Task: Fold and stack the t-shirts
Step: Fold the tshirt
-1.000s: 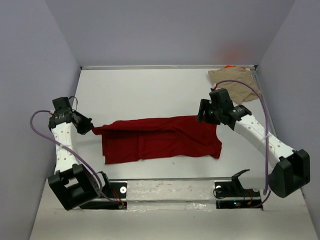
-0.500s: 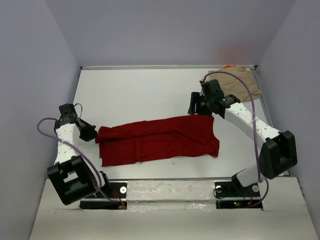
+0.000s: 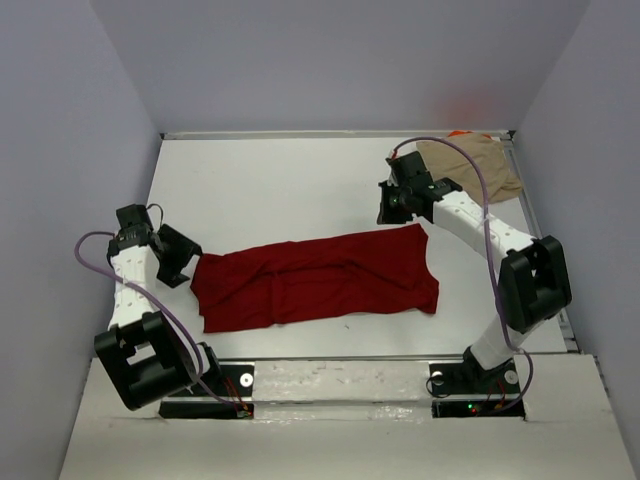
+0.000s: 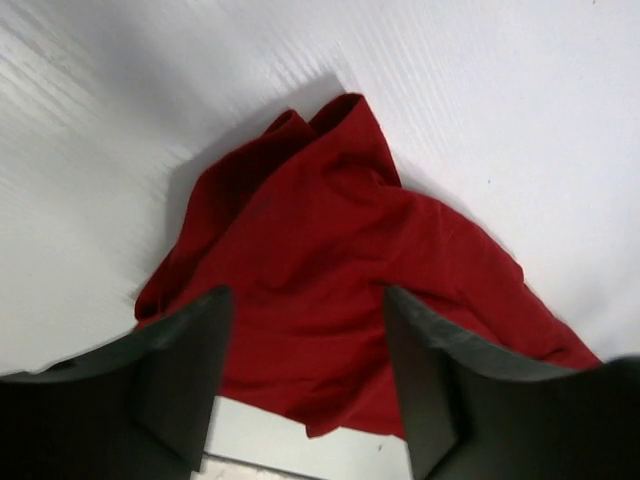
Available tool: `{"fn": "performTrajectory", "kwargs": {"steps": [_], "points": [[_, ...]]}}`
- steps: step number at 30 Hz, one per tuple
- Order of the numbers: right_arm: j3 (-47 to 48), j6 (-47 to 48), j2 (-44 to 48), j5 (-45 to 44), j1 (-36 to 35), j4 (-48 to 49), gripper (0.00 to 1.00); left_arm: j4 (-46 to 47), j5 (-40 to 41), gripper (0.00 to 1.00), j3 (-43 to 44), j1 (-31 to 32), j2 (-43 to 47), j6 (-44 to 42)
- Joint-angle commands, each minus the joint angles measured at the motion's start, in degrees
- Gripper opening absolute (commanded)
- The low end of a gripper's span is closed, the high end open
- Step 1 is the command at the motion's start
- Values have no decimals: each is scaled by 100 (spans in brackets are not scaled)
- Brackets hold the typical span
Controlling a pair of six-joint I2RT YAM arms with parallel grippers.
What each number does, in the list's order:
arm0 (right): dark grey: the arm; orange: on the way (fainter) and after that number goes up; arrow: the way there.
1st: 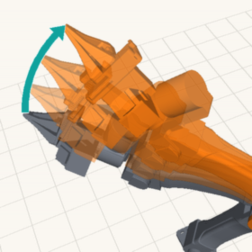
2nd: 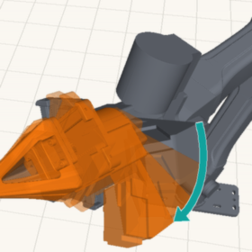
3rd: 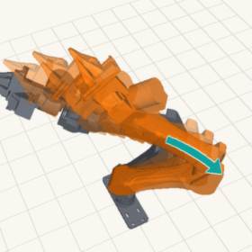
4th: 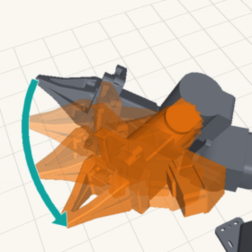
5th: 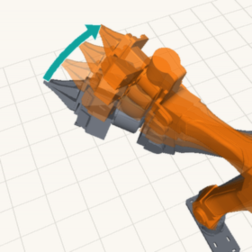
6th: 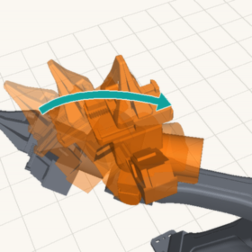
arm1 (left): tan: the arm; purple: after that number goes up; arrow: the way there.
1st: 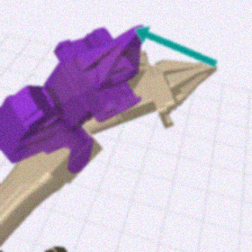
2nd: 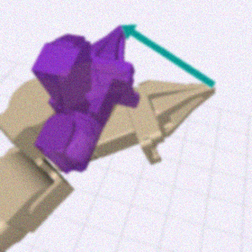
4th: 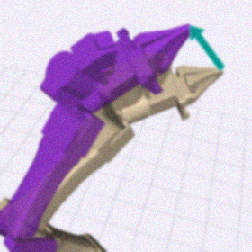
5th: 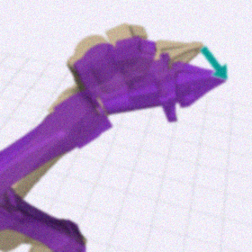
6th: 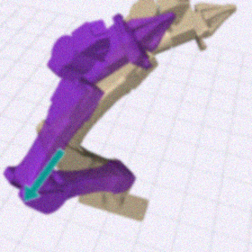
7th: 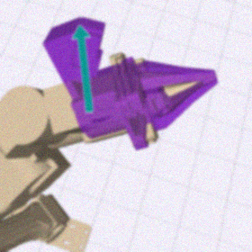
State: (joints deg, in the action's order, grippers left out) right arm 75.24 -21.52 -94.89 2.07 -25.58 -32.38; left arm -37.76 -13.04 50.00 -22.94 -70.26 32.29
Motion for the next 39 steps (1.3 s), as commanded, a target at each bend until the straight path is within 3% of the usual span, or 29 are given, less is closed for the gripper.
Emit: {"fn": "performTrajectory", "kwargs": {"steps": [1, 2, 7, 13, 15, 19, 20, 21, 29, 39], "points": [[386, 174, -56, 206, -8, 241, 0, -206, 12, 81, -34, 0, 214, 172], [386, 166, -73, 172, -8, 250, 0, -145, 3, 84, -17, 9, 232, 198], [211, 78, -144, 391, 159, 373, 0, 14, 152, 84, 475, 17, 127, -12], [-27, -19, 5, 119, 264, 495, 0, 269, -119, 70, 801, 377, -119, -329], [-106, -19, 41, 119, 326, 496, 0, 400, -181, 60, 827, 631, -224, -399], [-220, -124, 94, 233, 449, 575, 0, 567, -558, 20, 749, 782, -392, -531], [-229, -133, 111, 259, 501, 575, 0, 611, -638, 4, 661, 800, -409, -540], [-273, -159, 137, 268, 554, 575, 0, 673, -813, 0, 634, 826, -418, -575], [-861, -274, 331, 206, 660, 751, 0, 594, -358, 0, 669, 1116, -585, -900], [-1275, -327, 304, 514, 897, 1085, 0, 638, -349, 0, 669, 1511, -1016, -1006]]}}
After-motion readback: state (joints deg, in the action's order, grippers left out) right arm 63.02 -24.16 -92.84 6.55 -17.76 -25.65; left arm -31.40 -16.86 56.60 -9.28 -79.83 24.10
